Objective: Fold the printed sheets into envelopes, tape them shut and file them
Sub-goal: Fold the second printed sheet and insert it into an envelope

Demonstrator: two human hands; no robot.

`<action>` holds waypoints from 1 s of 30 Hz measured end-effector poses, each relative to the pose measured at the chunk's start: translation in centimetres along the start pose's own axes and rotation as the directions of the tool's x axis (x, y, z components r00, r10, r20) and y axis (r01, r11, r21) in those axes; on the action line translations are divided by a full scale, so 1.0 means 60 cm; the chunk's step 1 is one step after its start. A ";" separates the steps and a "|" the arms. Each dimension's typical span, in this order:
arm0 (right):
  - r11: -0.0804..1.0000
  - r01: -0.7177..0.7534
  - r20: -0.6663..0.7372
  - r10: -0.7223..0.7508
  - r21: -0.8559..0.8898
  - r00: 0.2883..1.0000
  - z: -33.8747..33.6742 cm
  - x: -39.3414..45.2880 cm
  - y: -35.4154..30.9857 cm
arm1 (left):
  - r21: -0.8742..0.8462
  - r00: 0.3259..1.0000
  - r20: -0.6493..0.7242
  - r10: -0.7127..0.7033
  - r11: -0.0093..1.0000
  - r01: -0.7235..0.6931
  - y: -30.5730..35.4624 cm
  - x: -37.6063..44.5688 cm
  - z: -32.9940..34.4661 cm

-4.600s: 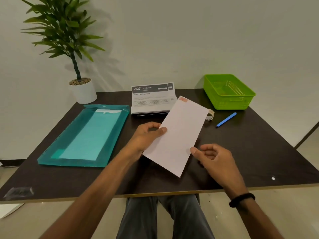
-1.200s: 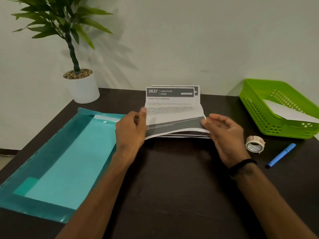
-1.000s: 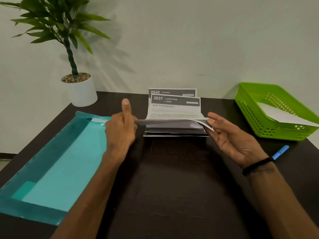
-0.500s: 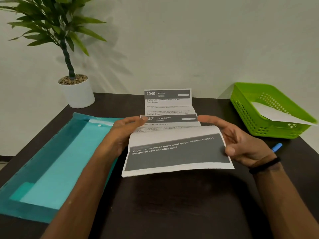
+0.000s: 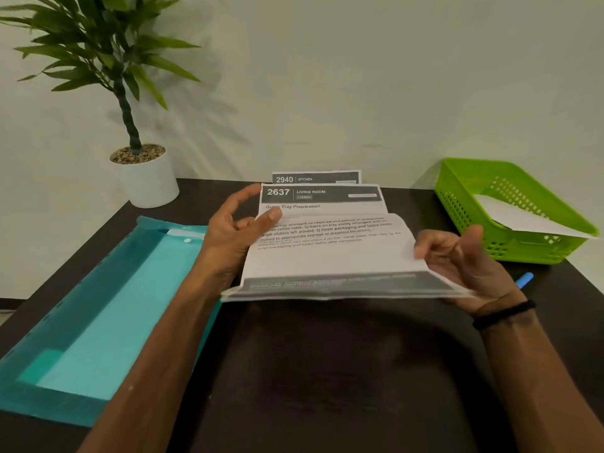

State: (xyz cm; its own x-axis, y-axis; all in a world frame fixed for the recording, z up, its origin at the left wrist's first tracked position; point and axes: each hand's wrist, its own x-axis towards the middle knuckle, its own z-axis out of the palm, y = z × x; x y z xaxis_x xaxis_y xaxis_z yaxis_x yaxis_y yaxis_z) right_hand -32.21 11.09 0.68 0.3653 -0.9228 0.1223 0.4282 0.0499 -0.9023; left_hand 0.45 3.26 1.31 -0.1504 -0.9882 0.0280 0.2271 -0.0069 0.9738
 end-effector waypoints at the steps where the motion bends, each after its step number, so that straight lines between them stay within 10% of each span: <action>1: 1.000 0.012 -0.021 -0.012 0.019 1.000 0.003 0.002 -0.001 | -0.041 1.000 0.011 -0.009 0.999 0.010 0.001 0.000 0.000; 11: 0.989 0.087 -0.454 -0.133 -0.121 0.881 0.019 0.035 -0.004 | 0.018 0.985 0.168 0.039 0.999 -0.042 -0.028 -0.002 0.025; 23: 0.977 0.021 -0.559 -0.138 -0.210 0.817 0.023 0.041 0.044 | 0.021 0.986 -0.143 0.087 0.996 -0.085 -0.081 -0.016 0.032; 30: 0.970 0.027 -0.620 -0.176 -0.242 0.764 0.031 -0.002 0.084 | 0.172 0.986 -0.087 0.140 0.977 -0.124 -0.084 -0.045 0.036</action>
State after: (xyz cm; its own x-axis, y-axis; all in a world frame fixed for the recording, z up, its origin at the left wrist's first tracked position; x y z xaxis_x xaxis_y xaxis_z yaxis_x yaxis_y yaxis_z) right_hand -28.55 12.18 -3.09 -0.3088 -0.9511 -0.0041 0.2251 -0.0689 -0.9719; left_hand -2.34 6.26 -3.18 -0.0323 -0.9890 0.1443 0.0747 0.1416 0.9871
